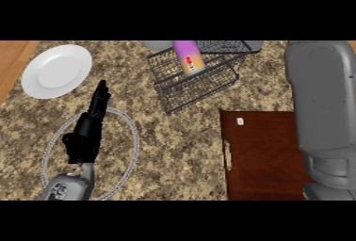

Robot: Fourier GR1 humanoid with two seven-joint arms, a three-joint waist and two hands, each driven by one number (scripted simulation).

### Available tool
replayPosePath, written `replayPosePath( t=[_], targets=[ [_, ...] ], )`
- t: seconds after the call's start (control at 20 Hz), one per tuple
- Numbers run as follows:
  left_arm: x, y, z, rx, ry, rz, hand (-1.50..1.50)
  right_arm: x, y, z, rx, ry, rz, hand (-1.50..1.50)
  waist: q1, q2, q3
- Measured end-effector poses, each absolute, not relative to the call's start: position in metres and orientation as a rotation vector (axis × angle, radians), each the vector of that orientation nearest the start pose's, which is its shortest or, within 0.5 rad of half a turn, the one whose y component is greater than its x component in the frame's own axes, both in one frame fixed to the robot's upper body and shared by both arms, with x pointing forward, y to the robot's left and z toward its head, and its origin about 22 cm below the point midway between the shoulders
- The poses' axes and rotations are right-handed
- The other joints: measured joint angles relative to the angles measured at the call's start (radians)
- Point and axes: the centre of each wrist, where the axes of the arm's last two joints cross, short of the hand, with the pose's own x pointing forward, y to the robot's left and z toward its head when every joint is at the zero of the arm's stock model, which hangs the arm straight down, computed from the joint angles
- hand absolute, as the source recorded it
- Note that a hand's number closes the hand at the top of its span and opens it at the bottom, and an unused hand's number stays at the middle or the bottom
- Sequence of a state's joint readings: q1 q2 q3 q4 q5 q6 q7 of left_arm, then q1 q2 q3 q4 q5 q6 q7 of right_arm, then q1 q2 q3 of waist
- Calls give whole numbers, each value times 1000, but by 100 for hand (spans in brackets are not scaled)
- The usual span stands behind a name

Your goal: Pick the can from the tray and place it in the tiered basket

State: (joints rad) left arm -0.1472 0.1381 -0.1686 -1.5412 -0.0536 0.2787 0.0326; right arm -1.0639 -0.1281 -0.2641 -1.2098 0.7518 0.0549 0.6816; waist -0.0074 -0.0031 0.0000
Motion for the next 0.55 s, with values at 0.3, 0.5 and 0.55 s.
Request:
replayPosePath(
  t=[0.3,0.5,0.55],
  targets=[
    [271,208,30,204,-1656,-89,0,384,-263,252,-681,-1457,113,-150,-15,-4,1],
    [267,209,23,216,-1656,-87,0,349,-335,233,-654,-1466,69,-150,-23,-4,1],
    [266,210,23,211,-1654,-89,0,340,-351,229,-644,-1466,58,-150,-22,-4,1]
  ],
)
